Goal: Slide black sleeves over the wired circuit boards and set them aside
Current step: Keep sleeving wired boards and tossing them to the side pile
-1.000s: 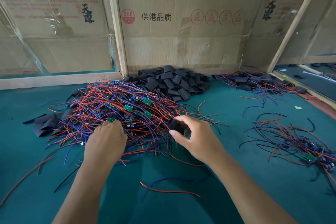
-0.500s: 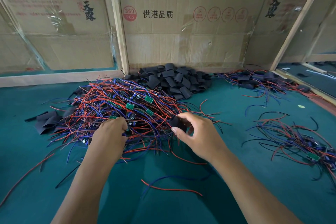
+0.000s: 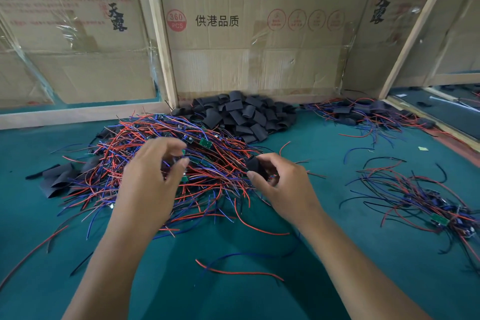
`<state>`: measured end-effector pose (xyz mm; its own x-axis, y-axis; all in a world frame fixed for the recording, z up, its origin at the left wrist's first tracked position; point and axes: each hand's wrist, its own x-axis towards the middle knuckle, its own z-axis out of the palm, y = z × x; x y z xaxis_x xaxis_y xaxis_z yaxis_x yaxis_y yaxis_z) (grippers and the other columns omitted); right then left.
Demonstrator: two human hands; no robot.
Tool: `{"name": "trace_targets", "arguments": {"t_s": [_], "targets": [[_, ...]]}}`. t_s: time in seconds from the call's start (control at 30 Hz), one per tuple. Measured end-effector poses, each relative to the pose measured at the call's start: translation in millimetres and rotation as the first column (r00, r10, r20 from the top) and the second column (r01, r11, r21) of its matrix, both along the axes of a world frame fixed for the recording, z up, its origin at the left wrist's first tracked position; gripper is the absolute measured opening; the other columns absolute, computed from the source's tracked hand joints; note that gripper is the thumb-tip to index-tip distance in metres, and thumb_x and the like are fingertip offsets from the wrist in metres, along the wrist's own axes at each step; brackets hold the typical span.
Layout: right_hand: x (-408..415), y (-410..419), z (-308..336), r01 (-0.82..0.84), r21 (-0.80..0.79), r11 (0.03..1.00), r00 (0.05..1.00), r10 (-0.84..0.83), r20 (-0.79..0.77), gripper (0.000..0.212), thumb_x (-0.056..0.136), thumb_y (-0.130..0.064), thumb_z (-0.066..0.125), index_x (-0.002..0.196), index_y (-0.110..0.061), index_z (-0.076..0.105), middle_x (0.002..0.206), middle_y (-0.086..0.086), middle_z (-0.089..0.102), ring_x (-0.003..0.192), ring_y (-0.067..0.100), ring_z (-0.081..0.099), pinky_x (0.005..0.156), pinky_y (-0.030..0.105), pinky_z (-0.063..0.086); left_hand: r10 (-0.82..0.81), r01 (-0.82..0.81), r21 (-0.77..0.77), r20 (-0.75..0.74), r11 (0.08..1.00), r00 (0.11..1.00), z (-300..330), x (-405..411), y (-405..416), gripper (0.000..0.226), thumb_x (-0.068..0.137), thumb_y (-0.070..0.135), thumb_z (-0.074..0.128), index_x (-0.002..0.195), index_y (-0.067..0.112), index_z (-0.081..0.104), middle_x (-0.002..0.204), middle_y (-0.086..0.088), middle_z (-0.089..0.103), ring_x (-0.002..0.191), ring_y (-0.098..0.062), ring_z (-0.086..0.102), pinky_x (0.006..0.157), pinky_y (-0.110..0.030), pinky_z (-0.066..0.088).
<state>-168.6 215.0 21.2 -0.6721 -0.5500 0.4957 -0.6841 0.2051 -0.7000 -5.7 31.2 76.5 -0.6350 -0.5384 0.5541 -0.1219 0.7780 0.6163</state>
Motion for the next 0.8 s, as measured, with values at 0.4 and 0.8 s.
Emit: {"name": "trace_targets", "arguments": {"t_s": [0.4,0.8], "targets": [[-2,-1,-1,0.056,-0.07,0.996,0.998,-0.053,0.045,0.008,0.087,-0.032,0.07,0.093,-0.034,0.065,0.078,-0.028,0.064,0.062,-0.004,0.057,0.057,0.006,0.038,0.017,0.073,0.209,-0.396,0.975,0.918,11,7,-1,0.013,0.094,0.046,0.062,0.103,0.041,0.069,0.115,0.011,0.07,0.097,-0.001,0.068,0.093,-0.027,0.054],[0,-1,1,0.017,-0.05,0.999,1.0,-0.016,0.019,0.019,0.09,-0.038,0.067,0.106,-0.029,0.067,0.092,-0.014,0.059,0.09,0.01,0.058,0.069,0.012,0.041,-0.137,0.66,0.721,-0.647,0.209,0.75,14,-4,18,0.025,0.092,0.03,0.056,0.108,0.013,0.064,0.09,0.005,0.069,0.071,-0.008,0.065,0.071,-0.022,0.057]]}}
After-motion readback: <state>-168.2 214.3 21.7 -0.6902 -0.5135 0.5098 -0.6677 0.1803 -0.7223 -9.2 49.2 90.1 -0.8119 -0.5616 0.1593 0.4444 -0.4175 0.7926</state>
